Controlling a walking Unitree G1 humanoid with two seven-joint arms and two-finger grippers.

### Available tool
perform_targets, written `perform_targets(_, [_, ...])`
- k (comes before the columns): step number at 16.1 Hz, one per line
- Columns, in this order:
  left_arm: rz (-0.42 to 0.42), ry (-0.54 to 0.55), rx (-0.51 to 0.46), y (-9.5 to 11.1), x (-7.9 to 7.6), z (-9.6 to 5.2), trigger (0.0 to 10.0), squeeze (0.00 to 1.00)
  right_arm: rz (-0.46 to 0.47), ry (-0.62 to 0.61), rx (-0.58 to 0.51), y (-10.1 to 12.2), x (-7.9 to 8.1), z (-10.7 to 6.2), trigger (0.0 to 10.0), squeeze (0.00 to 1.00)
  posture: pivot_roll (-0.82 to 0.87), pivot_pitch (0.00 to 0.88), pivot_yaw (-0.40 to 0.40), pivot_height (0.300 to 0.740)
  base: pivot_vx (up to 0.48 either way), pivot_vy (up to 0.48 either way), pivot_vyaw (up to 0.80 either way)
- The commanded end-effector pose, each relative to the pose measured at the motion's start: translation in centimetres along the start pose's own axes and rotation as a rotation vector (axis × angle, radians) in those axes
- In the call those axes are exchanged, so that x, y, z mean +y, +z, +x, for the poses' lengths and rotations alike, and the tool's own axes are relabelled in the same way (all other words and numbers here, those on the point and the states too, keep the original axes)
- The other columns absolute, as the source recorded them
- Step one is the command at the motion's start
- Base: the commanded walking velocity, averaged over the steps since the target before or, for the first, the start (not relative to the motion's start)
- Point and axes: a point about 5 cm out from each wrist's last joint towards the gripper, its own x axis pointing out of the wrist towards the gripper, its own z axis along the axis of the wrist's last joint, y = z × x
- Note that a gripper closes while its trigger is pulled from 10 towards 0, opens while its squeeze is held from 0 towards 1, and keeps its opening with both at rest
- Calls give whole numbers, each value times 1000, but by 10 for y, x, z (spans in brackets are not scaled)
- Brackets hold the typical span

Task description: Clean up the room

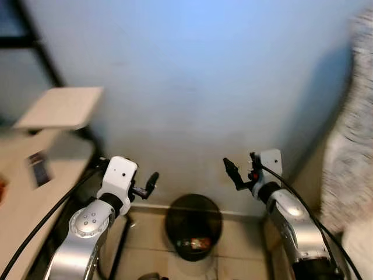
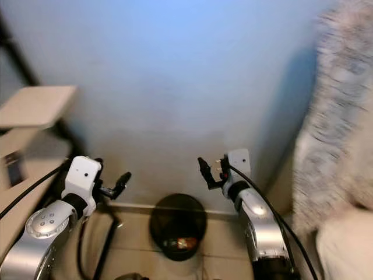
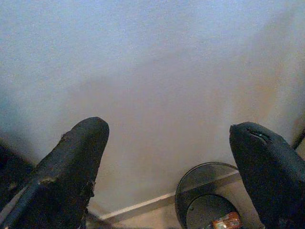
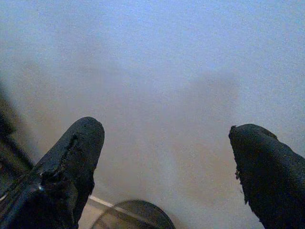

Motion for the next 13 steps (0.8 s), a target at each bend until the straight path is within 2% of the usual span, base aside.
perform_targets(1, [15, 30, 10, 0, 5, -2, 10000, 0, 30, -31, -13, 6, 0, -2, 10000, 1000, 20, 0, 97, 740, 0, 0, -788])
perform_targets(5, [22, 76, 11, -1, 16, 1, 10000, 0, 35, -71, 31, 8, 11, 0, 10000, 1000, 41, 0, 83, 740, 0, 0, -788])
perform_targets(13, [46, 51, -13, 8, 14, 9, 10000, 0, -24, -120, 92, 14, 11, 5, 10000, 1000, 37, 0, 86, 740, 0, 0, -788])
